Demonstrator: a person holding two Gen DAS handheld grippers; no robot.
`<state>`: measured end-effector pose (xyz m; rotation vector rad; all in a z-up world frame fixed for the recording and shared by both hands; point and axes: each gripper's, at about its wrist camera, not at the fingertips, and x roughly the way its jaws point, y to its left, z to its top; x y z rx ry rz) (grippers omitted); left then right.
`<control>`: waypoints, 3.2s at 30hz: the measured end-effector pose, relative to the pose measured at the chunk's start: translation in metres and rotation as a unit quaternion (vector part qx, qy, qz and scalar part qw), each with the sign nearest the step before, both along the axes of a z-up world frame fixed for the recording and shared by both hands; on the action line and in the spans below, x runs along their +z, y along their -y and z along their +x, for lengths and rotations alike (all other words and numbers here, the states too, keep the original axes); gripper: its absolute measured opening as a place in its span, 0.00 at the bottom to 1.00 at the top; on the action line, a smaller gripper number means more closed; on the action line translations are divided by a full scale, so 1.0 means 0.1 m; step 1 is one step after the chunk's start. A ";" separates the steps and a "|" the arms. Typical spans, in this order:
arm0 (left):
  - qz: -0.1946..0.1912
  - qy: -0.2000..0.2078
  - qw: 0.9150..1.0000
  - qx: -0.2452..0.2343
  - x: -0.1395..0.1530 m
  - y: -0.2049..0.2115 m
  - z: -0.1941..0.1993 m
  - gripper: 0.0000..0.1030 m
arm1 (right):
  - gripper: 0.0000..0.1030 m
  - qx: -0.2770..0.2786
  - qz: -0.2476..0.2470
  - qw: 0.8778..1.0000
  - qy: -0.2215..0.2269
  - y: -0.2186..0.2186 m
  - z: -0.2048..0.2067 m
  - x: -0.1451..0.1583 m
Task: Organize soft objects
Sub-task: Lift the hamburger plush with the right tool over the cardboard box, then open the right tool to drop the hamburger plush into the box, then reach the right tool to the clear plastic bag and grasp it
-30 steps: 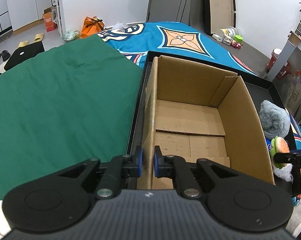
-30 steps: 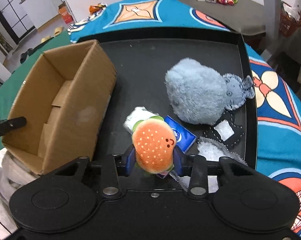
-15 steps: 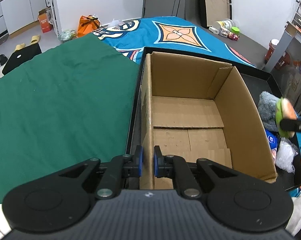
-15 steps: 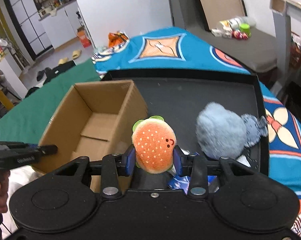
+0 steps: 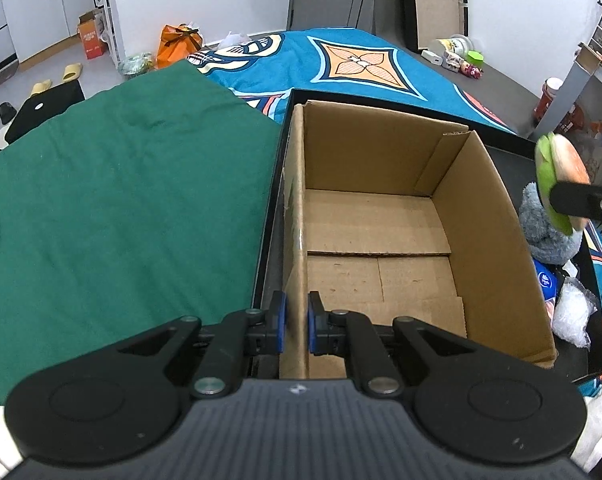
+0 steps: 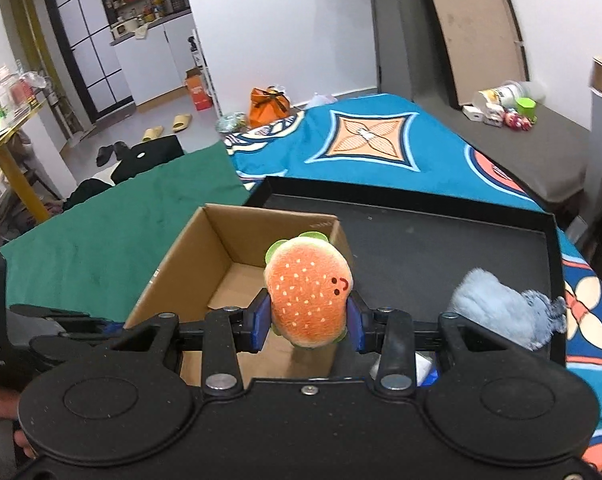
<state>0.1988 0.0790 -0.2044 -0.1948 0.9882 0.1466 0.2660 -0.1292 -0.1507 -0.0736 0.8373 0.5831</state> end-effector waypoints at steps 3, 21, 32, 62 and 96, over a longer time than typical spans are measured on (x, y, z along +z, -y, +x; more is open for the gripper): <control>-0.004 -0.001 1.000 0.002 -0.02 -0.02 0.01 0.10 | 0.37 0.009 0.000 1.000 0.005 -0.12 0.02 0.01; -0.027 0.003 1.000 0.007 -0.04 -0.11 -0.01 0.10 | 0.39 0.064 -0.025 0.997 0.025 -0.80 0.05 0.14; -0.037 0.006 0.999 0.010 -0.03 -0.11 -0.03 0.12 | 0.87 0.048 -0.012 0.998 0.041 -0.84 0.07 0.23; 0.055 -0.016 0.998 -0.017 0.12 0.37 0.06 0.71 | 0.87 -0.113 -0.039 0.992 -0.038 0.91 -0.08 -0.25; 0.138 -0.054 0.989 -0.019 0.06 0.70 0.28 0.73 | 0.45 -0.227 0.054 0.956 -0.176 1.88 0.05 -1.15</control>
